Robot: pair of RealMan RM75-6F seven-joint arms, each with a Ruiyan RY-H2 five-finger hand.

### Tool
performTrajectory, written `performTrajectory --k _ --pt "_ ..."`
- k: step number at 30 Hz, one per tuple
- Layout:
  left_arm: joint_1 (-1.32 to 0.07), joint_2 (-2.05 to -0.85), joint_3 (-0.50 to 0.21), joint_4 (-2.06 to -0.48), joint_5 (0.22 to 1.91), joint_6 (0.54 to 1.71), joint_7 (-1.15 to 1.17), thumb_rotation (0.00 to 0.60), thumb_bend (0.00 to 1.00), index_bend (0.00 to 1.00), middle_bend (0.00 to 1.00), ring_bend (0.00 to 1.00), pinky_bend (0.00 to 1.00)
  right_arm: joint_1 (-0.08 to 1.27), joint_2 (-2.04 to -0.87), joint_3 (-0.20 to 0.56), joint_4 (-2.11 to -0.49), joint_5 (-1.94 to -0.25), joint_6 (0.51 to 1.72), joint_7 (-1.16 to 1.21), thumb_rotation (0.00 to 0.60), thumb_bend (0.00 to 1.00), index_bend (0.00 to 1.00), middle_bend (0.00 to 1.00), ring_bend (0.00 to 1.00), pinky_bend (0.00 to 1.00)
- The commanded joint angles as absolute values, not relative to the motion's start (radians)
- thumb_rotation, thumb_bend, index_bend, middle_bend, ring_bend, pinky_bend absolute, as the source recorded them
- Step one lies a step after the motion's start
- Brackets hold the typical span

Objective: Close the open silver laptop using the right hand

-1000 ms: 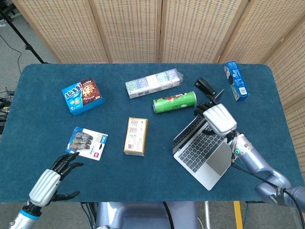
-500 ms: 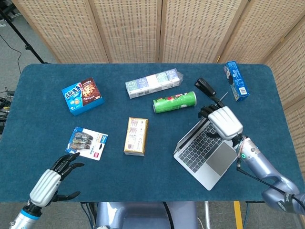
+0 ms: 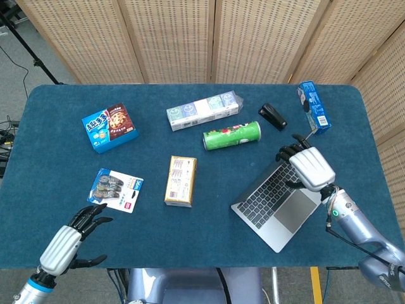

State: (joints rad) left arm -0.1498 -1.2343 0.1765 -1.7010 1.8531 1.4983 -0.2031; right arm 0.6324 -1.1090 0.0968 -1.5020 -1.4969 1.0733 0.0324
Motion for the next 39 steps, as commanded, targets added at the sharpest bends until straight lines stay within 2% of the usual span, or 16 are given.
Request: performTrajectory --k 1,39 --pt "-0.150 -1.235 0.177 -1.701 1.854 1.498 -0.202 0.600 0.13 0.25 0.11 0.16 0.10 0.627 -1.111 0.093 -1.491 -1.500 1.076 0.041 0.600 0.13 0.36 0.33 0.35 0.10" --pt "-0.153 -1.232 0.186 -1.709 1.862 1.495 -0.208 0.600 0.13 0.25 0.12 0.17 0.10 0.512 -1.093 0.039 -1.307 -1.502 1.102 0.182 0.600 0.13 0.36 0.33 0.35 0.09"
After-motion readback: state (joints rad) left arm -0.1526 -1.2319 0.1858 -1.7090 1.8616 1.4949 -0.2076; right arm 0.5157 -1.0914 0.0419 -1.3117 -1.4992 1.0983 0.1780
